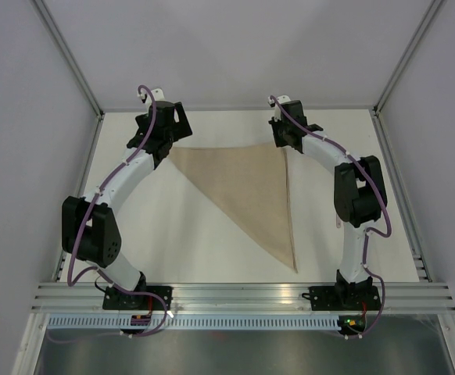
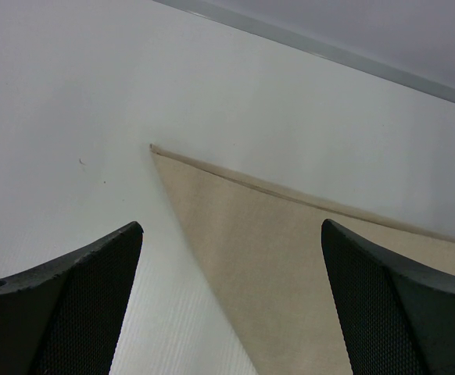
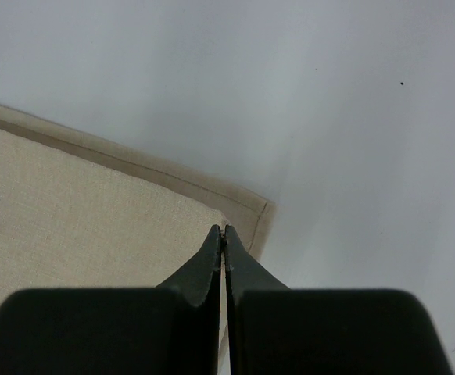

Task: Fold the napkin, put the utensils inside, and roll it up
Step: Fold the napkin at the center of the board.

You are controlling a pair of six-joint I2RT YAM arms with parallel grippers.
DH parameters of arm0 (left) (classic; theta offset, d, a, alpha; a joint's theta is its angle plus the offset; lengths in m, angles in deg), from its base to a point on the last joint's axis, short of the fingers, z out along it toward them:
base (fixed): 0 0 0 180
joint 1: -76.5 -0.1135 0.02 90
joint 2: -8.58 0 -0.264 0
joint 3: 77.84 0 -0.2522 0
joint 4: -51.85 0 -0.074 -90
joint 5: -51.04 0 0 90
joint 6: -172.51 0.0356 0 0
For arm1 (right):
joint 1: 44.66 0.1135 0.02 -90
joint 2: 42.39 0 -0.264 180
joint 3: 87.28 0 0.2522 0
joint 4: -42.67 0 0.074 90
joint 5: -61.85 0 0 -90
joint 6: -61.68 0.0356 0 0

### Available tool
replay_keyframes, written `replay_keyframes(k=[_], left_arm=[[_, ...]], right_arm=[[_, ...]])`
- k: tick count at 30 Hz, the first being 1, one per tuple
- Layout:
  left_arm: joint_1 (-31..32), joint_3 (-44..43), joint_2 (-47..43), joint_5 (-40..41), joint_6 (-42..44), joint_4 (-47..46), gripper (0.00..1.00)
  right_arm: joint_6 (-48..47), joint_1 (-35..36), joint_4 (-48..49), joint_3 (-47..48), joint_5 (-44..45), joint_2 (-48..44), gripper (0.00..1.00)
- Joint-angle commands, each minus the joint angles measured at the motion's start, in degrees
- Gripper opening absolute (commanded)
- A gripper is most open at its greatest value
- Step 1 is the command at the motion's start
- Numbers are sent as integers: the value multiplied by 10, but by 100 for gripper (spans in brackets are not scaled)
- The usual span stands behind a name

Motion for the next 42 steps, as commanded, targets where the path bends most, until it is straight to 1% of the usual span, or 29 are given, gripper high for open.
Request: replay_keyframes(k=[1,25,42], left_arm=[[-3,-19,6,-9,-22,-20,100],[-5,-17,3,-7,-18,-18,100],[-9,-14,19,-12,-20,-19,100]], right_arm=[[0,-6,16,12,11,6,0],[-4,-9,6,41,29,27,0],[-9,-19,12,58,58,86,0]])
